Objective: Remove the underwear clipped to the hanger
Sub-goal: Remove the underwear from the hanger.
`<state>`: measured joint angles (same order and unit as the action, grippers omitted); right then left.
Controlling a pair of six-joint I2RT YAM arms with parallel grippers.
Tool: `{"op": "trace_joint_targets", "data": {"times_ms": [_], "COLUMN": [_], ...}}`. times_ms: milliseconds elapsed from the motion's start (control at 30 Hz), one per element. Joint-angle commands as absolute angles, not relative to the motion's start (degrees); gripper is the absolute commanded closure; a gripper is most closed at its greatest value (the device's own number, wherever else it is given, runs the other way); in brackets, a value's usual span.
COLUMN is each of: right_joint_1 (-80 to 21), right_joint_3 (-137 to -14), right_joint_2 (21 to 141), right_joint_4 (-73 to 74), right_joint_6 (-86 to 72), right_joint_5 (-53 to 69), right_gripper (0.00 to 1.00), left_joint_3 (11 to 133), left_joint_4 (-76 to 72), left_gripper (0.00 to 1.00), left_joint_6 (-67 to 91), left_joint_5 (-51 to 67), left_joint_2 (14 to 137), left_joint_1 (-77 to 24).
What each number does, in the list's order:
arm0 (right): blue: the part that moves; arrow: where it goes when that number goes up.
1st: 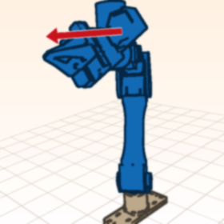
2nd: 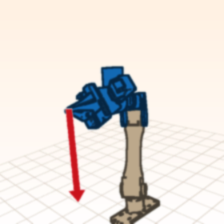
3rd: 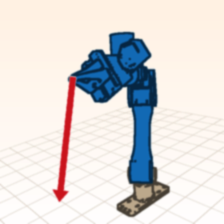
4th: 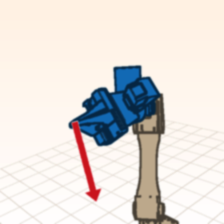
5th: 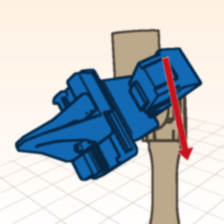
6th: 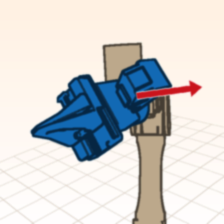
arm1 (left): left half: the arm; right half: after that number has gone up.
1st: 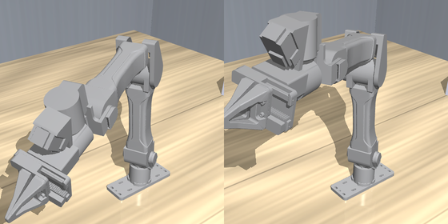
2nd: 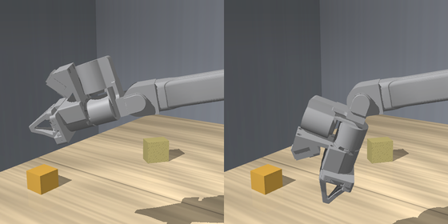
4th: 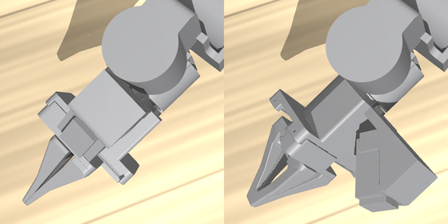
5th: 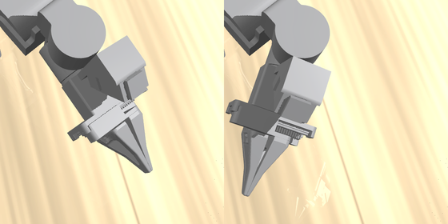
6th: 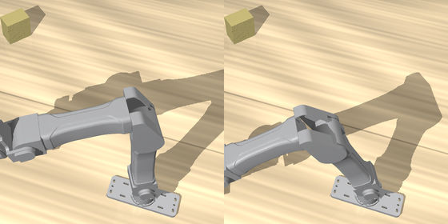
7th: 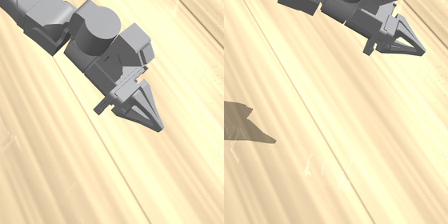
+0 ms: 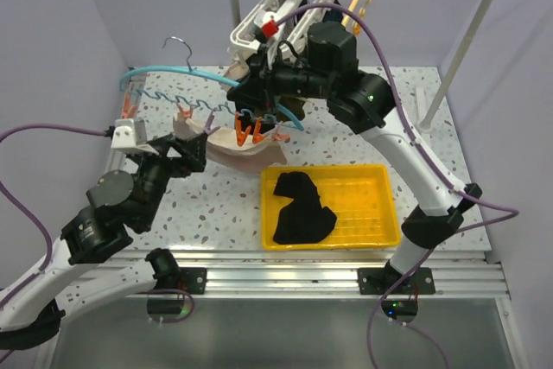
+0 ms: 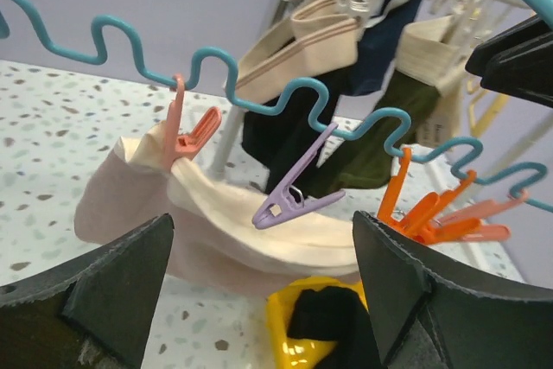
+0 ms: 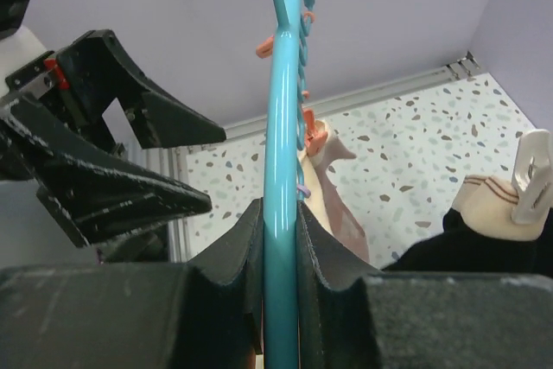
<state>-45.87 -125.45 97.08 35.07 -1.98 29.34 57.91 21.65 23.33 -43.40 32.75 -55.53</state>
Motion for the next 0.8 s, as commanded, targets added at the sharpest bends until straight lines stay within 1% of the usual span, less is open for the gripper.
{"op": "trace_joint_targets", "data": {"times_ms": [0, 67, 133, 233, 267, 333, 367, 433, 467, 633, 767], "right_joint_1": [-46.58, -46.58, -46.58, -46.67, -46.58, -46.58, -46.58, -46.67, -46.58, -46.32, -45.79], "right_joint_3": [-131.13, -132.45, -132.72, -133.24, -133.33, -133.85, -134.12, -134.73, -134.91, -135.26, -135.96], "right_joint_2": [99.31, 100.89, 102.03, 102.83, 103.27, 103.88, 104.23, 104.68, 105.11, 105.91, 107.31], "right_joint_4": [30.94, 30.85, 30.67, 30.59, 30.50, 30.59, 30.67, 31.02, 31.11, 31.20, 30.41], "right_joint_6": [-4.57, -4.57, -4.57, -4.48, -3.96, -3.43, -2.73, -2.46, -2.37, -5.78, -10.10], "right_joint_5": [23.30, 22.68, 22.41, 21.45, 21.10, 20.22, 19.78, 19.16, 18.20, 17.14, 17.49], "right_gripper": [1.00, 1.00, 1.00, 1.00, 1.00, 1.00, 1.00, 1.00, 1.00, 1.00, 1.00], "left_joint_3": [63.44, 65.38, 67.84, 68.38, 67.60, 66.89, 66.54, 66.36, 66.27, 64.35, 61.62], "left_joint_4": [25.92, 28.12, 30.05, 29.36, 28.83, 27.51, 27.25, 26.55, 26.28, 24.09, 21.71], "left_gripper": [0.11, 0.10, 0.10, 0.10, 0.10, 0.09, 0.10, 0.10, 0.10, 0.11, 0.13], "left_joint_6": [23.91, 23.91, 23.99, 23.20, 23.03, 22.85, 22.94, 22.85, 22.68, 20.31, 18.90], "left_joint_5": [-53.87, -54.58, -53.71, -43.63, -36.98, -30.09, -23.27, -16.73, -11.13, 1.64, 8.33], "left_joint_2": [38.82, 42.35, 44.20, 45.53, 45.44, 45.79, 46.92, 48.68, 48.95, 48.69, 49.83], "left_joint_1": [-55.55, -55.28, -52.83, -42.22, -35.75, -30.00, -25.19, -21.55, -18.75, -13.54, -9.59]}}
